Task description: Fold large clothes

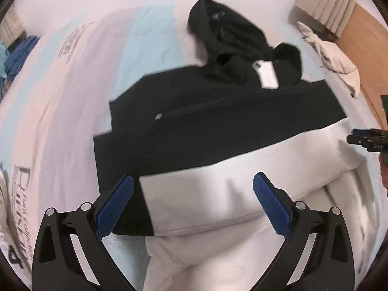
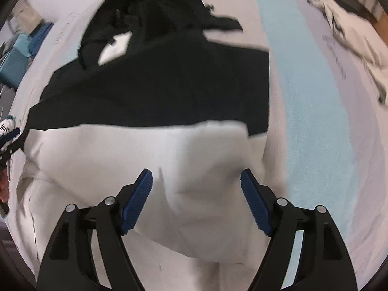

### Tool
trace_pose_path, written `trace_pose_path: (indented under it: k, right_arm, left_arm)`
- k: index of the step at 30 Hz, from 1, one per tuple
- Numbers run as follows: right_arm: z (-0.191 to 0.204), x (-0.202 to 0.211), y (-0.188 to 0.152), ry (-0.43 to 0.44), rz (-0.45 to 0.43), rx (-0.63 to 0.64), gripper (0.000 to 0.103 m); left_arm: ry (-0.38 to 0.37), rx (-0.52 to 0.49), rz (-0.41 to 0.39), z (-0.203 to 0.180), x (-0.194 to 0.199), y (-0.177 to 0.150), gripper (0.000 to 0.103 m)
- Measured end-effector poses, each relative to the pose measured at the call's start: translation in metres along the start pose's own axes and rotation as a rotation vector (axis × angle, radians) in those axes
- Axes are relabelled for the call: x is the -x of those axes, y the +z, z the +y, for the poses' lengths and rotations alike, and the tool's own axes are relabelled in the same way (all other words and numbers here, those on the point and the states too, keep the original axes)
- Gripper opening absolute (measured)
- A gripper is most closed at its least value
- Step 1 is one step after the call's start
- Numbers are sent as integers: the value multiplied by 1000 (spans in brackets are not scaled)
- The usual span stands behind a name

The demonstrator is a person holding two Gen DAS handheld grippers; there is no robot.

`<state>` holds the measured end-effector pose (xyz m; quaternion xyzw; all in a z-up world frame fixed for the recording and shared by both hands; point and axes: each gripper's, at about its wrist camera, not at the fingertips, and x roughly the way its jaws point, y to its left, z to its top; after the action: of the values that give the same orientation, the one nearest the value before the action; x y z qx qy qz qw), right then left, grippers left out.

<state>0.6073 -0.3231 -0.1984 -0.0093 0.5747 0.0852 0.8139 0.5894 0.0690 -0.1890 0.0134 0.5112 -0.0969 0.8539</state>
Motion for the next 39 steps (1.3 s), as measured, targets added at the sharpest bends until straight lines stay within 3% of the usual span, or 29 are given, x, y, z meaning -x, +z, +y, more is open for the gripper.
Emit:
trace_pose_path:
  k: [4, 10, 13, 17, 20, 22, 26, 30, 36, 39]
  right_arm:
    - [-9, 29, 32, 17, -70, 59, 79]
    - [-24, 44, 94, 39, -146, 116, 90]
    - [-21, 37, 124, 42, -191, 204, 92]
    - [-13, 17, 155, 48, -237, 266, 95]
    - [-11, 1, 180, 62, -264, 249, 95]
    - [-9, -15, 198, 36, -252, 250, 95]
    - [-8, -36, 236, -29, -254, 229, 95]
    - [0, -62, 267, -101, -252, 290, 95]
    - [10, -99, 303, -87, -203, 320, 95]
    - [15, -111, 315, -74, -187, 331, 88]
  left_arm:
    - [9, 0, -19, -17, 14, 30, 97]
    - [15, -8, -8, -45, 3, 89, 97]
    - [47, -59, -23, -56, -14, 113, 97]
    - [119, -117, 15, -63, -44, 145, 97]
    - [105, -131, 0, -59, -58, 167, 97]
    - [119, -148, -9, -57, -67, 181, 97]
    - [73, -141, -5, -46, -92, 208, 97]
    - [67, -162, -35, -38, -112, 229, 97]
    - [32, -132, -39, -25, -142, 262, 97]
    - [13, -109, -32, -18, -156, 275, 97]
